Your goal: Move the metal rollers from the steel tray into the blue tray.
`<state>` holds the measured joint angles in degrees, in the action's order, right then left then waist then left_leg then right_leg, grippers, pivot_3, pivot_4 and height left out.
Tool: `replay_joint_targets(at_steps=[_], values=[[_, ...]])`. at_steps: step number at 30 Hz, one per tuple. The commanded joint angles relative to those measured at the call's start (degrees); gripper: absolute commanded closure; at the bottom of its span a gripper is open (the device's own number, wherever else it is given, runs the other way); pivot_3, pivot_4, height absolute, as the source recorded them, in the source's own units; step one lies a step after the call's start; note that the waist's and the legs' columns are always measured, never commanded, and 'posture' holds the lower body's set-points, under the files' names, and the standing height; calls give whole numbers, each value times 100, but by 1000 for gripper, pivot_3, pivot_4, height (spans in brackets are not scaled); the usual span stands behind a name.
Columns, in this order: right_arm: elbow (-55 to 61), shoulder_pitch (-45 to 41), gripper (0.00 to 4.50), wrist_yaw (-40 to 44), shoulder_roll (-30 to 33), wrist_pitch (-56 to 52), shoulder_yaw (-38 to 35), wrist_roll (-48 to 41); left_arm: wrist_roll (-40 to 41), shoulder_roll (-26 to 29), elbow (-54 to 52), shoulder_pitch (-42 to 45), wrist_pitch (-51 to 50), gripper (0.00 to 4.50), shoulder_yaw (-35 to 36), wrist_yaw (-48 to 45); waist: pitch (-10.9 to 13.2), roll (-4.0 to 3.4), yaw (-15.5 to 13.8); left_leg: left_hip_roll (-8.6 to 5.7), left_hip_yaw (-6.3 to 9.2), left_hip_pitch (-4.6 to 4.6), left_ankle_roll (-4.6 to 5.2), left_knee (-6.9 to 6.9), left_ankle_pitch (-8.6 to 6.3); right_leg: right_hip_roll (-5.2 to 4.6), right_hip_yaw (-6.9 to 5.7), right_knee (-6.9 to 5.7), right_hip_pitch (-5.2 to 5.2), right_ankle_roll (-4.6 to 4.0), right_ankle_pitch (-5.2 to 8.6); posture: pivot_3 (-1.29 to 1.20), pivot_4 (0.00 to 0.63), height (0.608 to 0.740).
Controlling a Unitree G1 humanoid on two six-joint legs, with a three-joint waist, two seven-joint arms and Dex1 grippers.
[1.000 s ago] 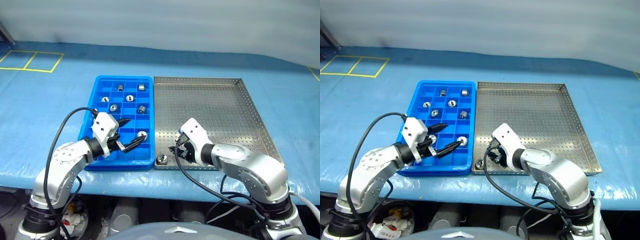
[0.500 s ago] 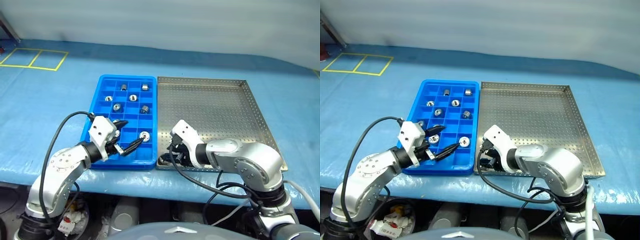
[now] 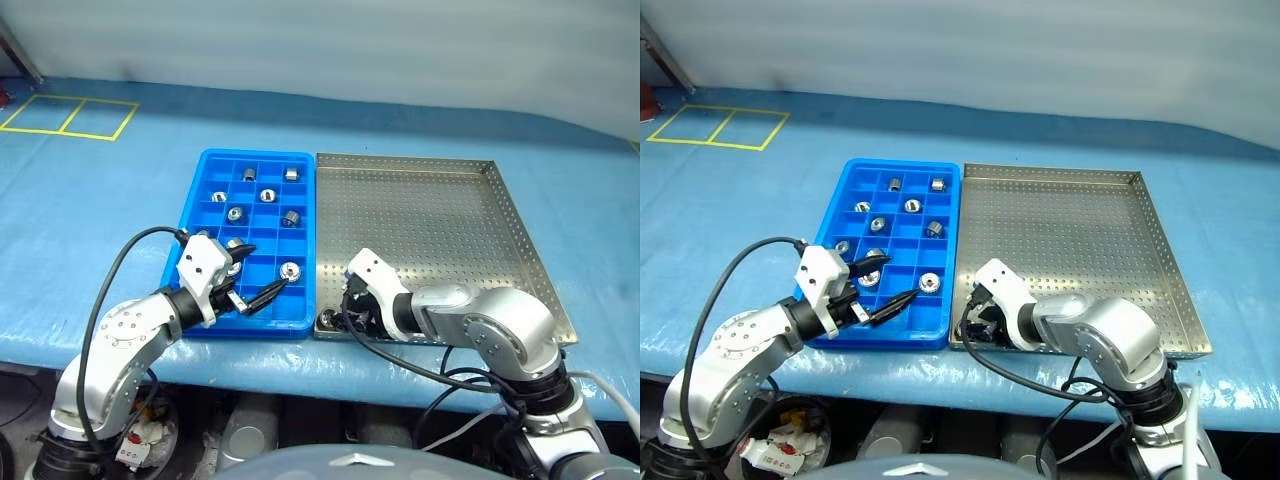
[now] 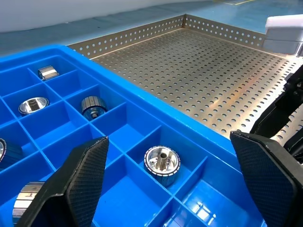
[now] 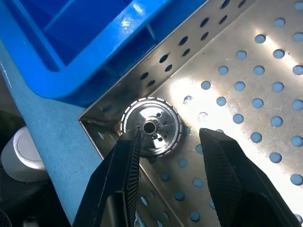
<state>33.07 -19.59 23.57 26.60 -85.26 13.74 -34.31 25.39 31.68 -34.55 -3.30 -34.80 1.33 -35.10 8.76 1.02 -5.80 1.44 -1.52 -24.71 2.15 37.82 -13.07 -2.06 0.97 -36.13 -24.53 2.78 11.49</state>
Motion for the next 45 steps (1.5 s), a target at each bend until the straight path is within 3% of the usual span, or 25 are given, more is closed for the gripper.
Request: replay_joint_targets(at_steps=[1, 12, 17, 27, 33, 45], values=[[-81, 4, 2411, 54, 31, 155, 48, 21, 66, -7, -288, 13, 109, 0, -13, 2, 0, 0, -2, 0, 1, 0, 0, 0, 0, 1, -1, 0, 0, 0, 0, 324, 150, 740], [-407, 3, 2411, 117, -32, 414, 206, 31, 35, -61, -270, 0, 137, 0, -93, 85, 0, 0, -6, 0, 5, 1, 0, -1, 0, 1, -4, 2, 4, 0, 0, 337, 150, 740], [-472, 18, 3600, 154, -64, 482, 195, 30, 48, -70, -276, -3, 141, 0, -91, 118, -1, 1, -8, 0, 6, 2, 0, -1, 0, 1, -6, 3, 5, 0, 0, 342, 150, 740], [139, -7, 3616, 3, 258, 430, -261, 49, 73, -130, -261, 7, 231, 0, -62, 114, 2, -2, -68, -2, 9, -3, 0, 0, 0, -3, -9, 6, 4, 0, 0, 334, 150, 740], [402, -373, 3616, -361, 687, 696, -157, 557, 33, -141, -243, 18, 351, 0, 30, 158, 4, -6, -124, -2, 9, -10, -1, -2, 0, -2, -10, 9, -3, 0, 0, 339, 150, 740], [-291, -1290, 3616, -530, -76, 1561, 457, 1206, -193, -226, -528, -638, 808, 0, 472, 617, 6, -9, -276, -1, 13, -15, -1, -8, 0, 0, -15, 15, -5, -2, -1, 456, 150, 740]])
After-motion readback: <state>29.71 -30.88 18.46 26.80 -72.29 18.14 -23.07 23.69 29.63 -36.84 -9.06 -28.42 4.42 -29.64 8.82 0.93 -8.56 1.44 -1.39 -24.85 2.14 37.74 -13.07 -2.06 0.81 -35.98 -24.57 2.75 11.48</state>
